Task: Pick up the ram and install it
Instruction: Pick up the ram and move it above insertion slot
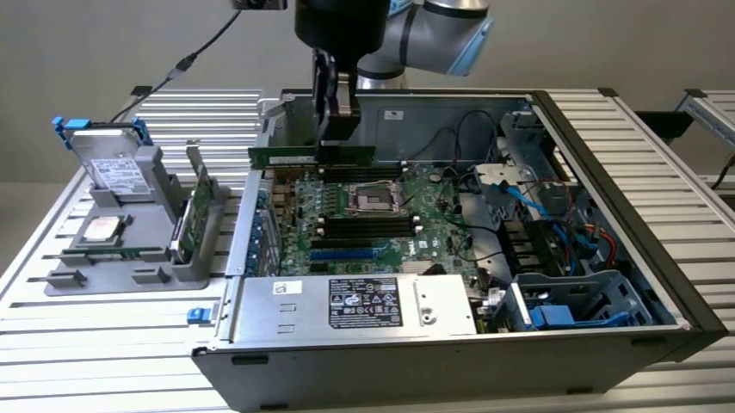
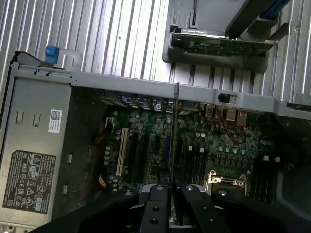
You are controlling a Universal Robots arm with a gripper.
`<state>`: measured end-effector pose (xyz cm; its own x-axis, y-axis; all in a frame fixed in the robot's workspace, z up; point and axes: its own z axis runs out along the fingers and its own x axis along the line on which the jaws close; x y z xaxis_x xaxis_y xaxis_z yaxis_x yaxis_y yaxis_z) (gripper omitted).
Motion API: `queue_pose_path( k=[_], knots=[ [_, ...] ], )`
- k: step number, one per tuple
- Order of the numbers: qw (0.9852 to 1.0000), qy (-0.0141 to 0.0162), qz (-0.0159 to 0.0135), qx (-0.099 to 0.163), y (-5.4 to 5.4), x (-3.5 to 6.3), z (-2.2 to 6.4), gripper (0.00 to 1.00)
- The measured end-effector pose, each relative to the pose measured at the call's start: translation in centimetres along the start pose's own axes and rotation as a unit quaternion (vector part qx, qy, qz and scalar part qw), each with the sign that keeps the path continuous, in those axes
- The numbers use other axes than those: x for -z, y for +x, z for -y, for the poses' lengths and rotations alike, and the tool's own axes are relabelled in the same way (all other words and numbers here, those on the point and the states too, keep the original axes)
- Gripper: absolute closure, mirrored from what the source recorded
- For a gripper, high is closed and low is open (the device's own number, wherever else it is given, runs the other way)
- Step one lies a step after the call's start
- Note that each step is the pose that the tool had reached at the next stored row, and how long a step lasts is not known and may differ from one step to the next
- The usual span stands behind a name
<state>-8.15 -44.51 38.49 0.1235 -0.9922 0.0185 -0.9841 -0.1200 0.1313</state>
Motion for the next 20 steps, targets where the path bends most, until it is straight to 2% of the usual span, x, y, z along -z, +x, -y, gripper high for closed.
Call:
queue_pose_path(
  k=[11,20],
  knots=[
    [1.0000,0.0000,-0.0001,0.000,-2.1,0.06,4.00,0.86],
    [1.0000,0.0001,-0.0002,-0.001,-3.4,-0.08,6.14,0.86]
  ],
)
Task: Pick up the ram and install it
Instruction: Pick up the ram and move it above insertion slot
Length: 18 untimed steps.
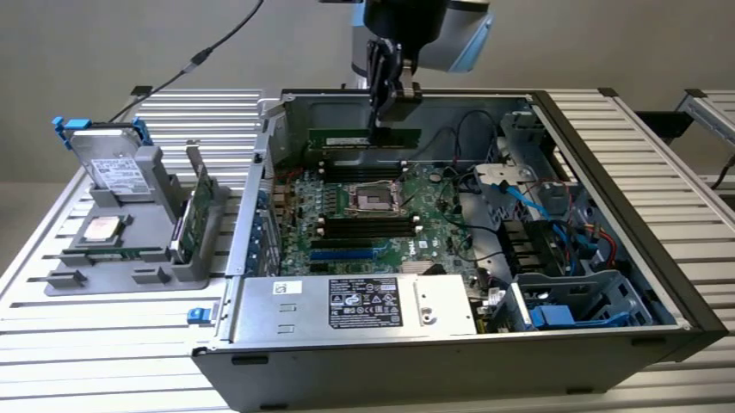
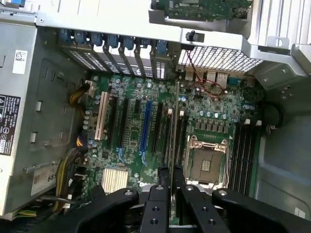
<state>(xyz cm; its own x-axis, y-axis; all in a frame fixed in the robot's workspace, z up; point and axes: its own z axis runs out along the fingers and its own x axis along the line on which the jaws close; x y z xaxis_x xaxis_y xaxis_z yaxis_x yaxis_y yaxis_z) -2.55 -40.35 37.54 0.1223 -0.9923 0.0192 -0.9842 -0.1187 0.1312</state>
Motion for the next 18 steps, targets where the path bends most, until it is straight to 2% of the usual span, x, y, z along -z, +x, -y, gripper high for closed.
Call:
queue_pose_path(
  k=[9,18],
  knots=[
    [1.0000,0.0004,0.0006,-0.005,-0.5,-0.19,1.08,0.86],
    [1.0000,0.0046,0.0005,-0.008,-1.6,-0.33,1.40,0.86]
  ],
)
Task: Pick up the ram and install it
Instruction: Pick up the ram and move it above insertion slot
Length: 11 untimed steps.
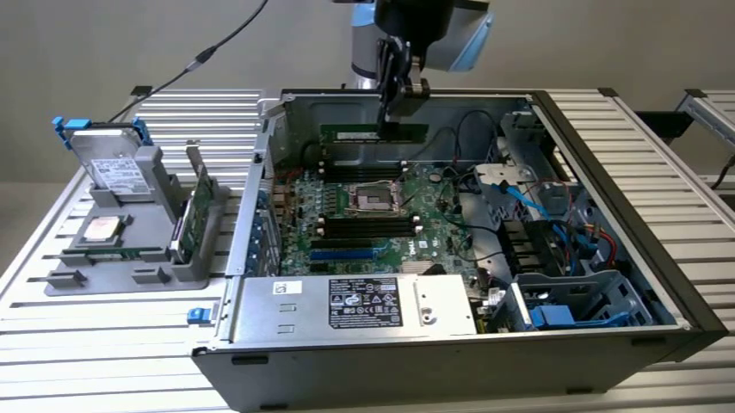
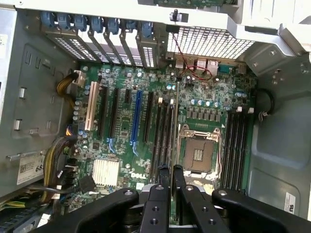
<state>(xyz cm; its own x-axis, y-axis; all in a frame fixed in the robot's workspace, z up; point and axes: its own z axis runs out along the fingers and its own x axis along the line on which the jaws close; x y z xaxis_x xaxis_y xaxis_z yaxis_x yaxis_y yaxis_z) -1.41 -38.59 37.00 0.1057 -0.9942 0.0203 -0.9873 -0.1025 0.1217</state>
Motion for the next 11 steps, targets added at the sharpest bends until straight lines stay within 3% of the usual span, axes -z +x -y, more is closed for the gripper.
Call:
queue_pose_path(
  k=[11],
  knots=[
    [1.0000,0.0050,0.0003,-0.007,-0.87,-0.13,0.33,0.86]
  ],
)
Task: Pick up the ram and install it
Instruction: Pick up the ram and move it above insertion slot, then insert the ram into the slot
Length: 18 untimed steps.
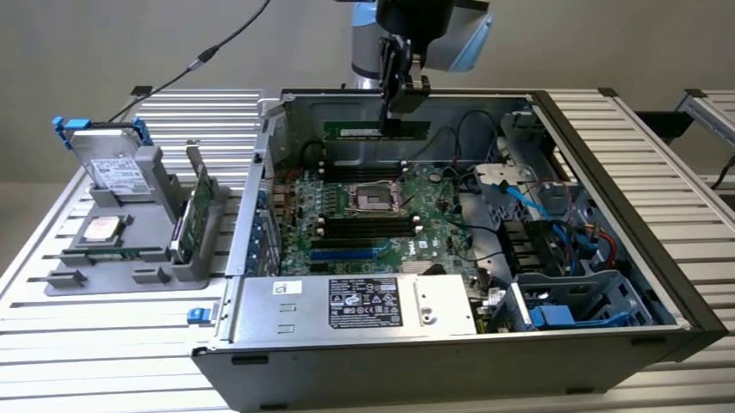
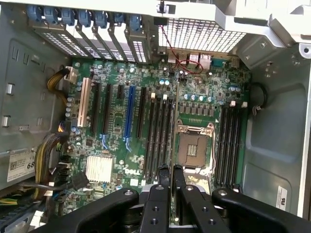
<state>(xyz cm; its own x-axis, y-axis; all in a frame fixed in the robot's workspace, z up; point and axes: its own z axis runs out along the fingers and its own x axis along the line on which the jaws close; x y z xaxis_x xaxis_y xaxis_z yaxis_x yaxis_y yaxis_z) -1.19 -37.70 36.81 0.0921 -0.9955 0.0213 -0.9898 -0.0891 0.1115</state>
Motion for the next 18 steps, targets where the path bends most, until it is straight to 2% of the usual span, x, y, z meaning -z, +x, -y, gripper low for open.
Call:
queue_pose_path(
  k=[14,18],
  knots=[
    [1.0000,0.0000,0.0000,0.000,-0.01,-0.01,0.00,0.86],
    [1.0000,0.0000,-0.0004,0.000,-0.21,-0.66,0.09,0.86]
  ],
)
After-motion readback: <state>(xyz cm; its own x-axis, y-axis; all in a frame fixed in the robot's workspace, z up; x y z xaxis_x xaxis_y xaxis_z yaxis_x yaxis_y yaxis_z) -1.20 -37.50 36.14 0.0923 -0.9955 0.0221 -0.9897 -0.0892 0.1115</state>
